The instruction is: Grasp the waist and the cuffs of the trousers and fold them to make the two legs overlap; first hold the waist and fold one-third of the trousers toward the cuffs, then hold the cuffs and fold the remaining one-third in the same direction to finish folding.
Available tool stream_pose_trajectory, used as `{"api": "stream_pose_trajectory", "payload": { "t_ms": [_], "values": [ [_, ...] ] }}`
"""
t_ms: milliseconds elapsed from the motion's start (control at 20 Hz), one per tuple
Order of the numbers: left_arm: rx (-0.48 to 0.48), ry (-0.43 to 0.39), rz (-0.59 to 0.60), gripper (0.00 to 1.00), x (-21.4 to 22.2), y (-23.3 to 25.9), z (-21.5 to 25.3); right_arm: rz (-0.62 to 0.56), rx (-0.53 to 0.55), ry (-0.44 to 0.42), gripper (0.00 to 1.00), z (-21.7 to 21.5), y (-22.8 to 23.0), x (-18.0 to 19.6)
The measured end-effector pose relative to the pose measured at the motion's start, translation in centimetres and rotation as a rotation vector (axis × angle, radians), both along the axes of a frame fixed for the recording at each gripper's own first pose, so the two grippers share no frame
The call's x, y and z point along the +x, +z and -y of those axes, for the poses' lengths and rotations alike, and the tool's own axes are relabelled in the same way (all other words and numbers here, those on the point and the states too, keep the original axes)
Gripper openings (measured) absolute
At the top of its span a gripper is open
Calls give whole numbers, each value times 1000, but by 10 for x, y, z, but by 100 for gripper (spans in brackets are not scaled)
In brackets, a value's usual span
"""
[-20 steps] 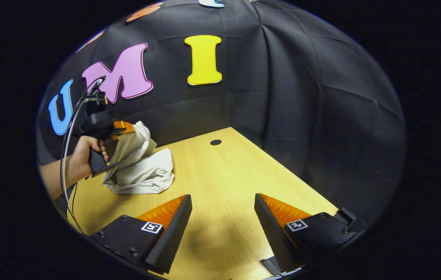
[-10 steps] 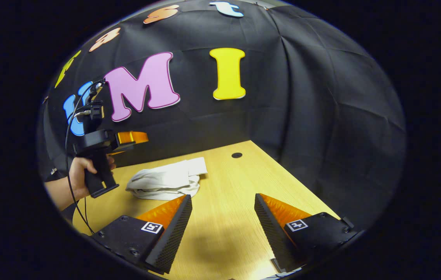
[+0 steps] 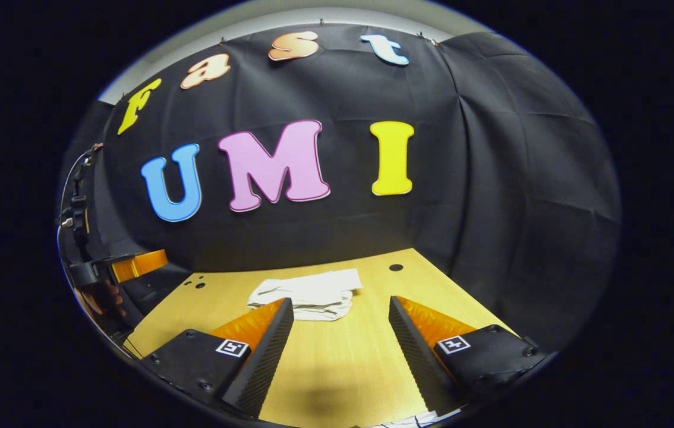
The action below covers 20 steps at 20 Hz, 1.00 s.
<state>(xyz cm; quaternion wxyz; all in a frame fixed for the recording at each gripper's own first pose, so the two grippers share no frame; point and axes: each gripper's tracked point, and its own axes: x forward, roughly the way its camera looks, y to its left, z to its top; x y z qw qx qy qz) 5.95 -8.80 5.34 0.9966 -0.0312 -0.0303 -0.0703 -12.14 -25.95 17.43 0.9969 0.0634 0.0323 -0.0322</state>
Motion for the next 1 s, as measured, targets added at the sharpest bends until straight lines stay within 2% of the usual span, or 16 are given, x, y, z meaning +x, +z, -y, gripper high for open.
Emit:
{"api": "stream_pose_trajectory", "payload": {
  "t_ms": [100, 250, 350, 450, 550, 650, 1000],
  "values": [
    [-19, 33, -33, 97, -41, -33, -29, -12, 13, 13, 99, -22, -7, -22],
    [7, 47, -94, 97, -89, -72, -51, 5, 46, 42, 99, -49, -1, -51],
    [20, 53, -136, 97, -110, -87, -66, -2, 11, 47, 98, -56, -5, -68],
    [-11, 48, -162, 97, -132, -97, -71, -4, -10, 46, 99, -63, -9, -84],
    [-17, 44, -169, 97, -147, -111, -73, -20, -24, 36, 99, -66, -17, -99],
    [41, 49, -180, 97, -158, -123, -74, -55, -36, 40, 99, -74, -28, -115],
    [46, -63, -218, 97, -174, -139, -44, -131, -2, 38, 99, -84, -57, -135]
  ]
}}
